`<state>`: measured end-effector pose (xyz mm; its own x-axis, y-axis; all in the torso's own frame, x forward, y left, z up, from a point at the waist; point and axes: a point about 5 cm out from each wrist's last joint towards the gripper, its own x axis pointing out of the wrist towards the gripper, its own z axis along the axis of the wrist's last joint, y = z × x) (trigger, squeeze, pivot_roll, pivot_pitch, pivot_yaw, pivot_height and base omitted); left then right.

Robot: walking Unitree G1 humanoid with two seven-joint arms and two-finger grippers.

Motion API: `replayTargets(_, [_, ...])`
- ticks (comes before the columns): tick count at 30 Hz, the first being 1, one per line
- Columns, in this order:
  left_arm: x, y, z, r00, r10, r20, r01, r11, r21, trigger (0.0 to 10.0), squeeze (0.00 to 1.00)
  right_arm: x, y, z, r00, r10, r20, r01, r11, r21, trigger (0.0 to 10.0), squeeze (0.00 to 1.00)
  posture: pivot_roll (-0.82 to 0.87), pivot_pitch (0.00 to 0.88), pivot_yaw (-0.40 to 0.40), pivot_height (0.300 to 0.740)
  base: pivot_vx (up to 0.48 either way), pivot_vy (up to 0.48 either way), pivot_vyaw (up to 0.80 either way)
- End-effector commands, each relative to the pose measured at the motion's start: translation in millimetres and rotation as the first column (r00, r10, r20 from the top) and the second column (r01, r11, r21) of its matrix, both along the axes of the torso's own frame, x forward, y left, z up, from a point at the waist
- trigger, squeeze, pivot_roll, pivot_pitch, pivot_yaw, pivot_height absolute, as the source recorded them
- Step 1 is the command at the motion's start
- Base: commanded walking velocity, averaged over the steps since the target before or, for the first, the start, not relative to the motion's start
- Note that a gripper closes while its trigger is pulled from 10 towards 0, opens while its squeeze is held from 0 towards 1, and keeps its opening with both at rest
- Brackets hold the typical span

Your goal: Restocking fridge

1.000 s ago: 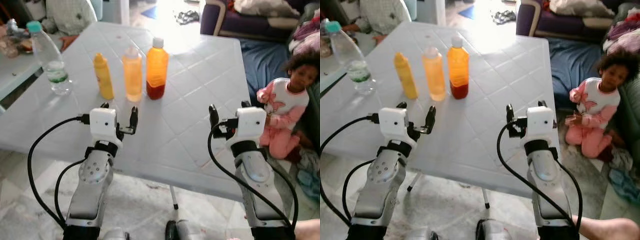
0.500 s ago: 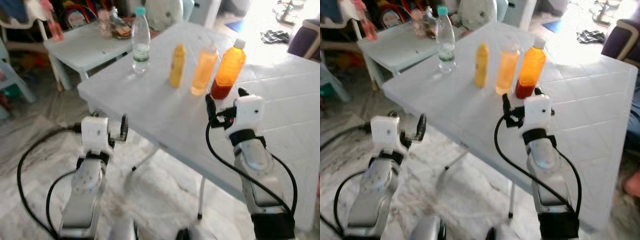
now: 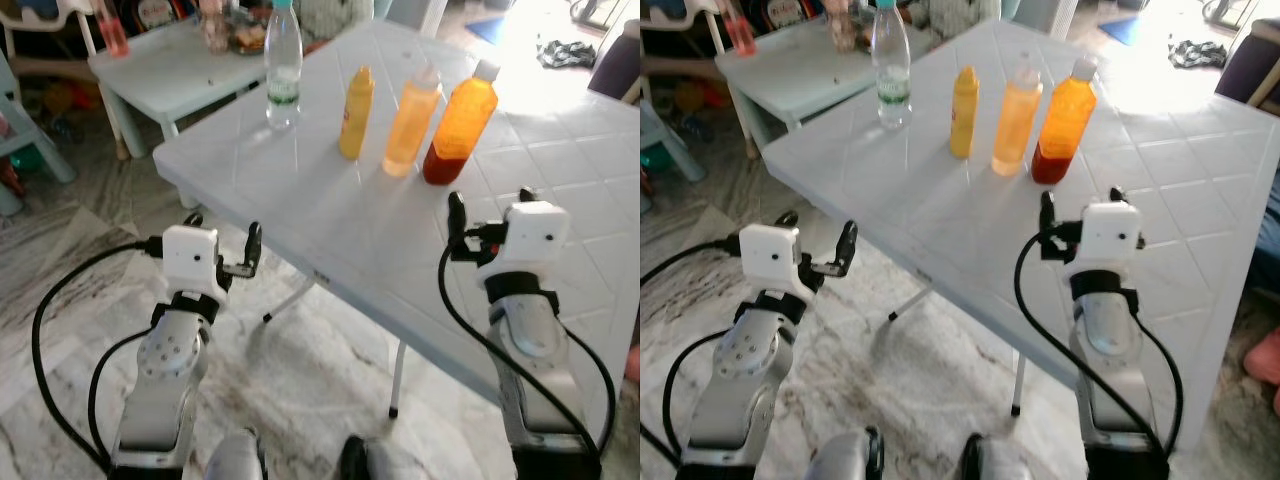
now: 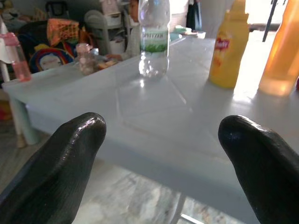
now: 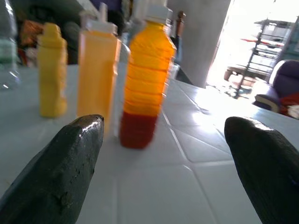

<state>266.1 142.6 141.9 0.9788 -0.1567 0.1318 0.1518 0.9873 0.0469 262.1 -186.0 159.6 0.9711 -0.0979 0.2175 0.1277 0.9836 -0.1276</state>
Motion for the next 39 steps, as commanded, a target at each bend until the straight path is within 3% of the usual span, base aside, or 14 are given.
replayTargets(1, [2.9, 3.0, 3.8, 1.0, 0.004, 0.017, -0.004, 1.0, -0.001, 10.0, 0.0, -1.6, 0.7, 6.7, 1.0, -0.006, 0.021, 0.006, 1.0, -0.001, 10.0, 0.0, 0.07, 0.112, -0.032, 0.74, 0.469, 0.0, 0.0])
replayTargets(13, [6.8, -0.9, 5.6, 1.0, -0.012, 0.025, 0.013, 1.0, -0.014, 10.0, 0.0, -4.6, 0.9, 8.9, 0.998, -0.054, 0.024, 0.053, 0.998, 0.036, 10.0, 0.0, 0.06, 0.097, -0.031, 0.74, 0.45, 0.0, 0.0])
replayTargets(24, [5.8, -2.6, 5.6, 0.999, -0.016, 0.032, 0.016, 1.0, -0.02, 10.0, 0.0, -4.2, 7.0, 14.8, 0.998, -0.03, 0.051, 0.031, 0.999, -0.016, 10.0, 0.0, 0.06, 0.103, -0.035, 0.74, 0.0, 0.0, 0.0])
replayTargets(29, [6.6, -1.9, 5.2, 0.999, -0.019, 0.031, 0.019, 1.0, -0.016, 10.0, 0.0, 1.5, 6.4, 21.6, 0.997, -0.01, 0.073, 0.012, 1.0, -0.028, 10.0, 0.0, 0.05, 0.1, -0.031, 0.74, 0.0, 0.0, 0.0])
replayTargets(39, [7.2, -3.2, 6.2, 0.999, -0.024, 0.032, 0.025, 1.0, -0.01, 10.0, 0.0, 33.8, -2.4, 47.5, 0.985, 0.113, 0.128, -0.112, 0.994, -0.02, 10.0, 0.0, 0.06, 0.111, -0.028, 0.74, 0.0, 0.0, 0.0])
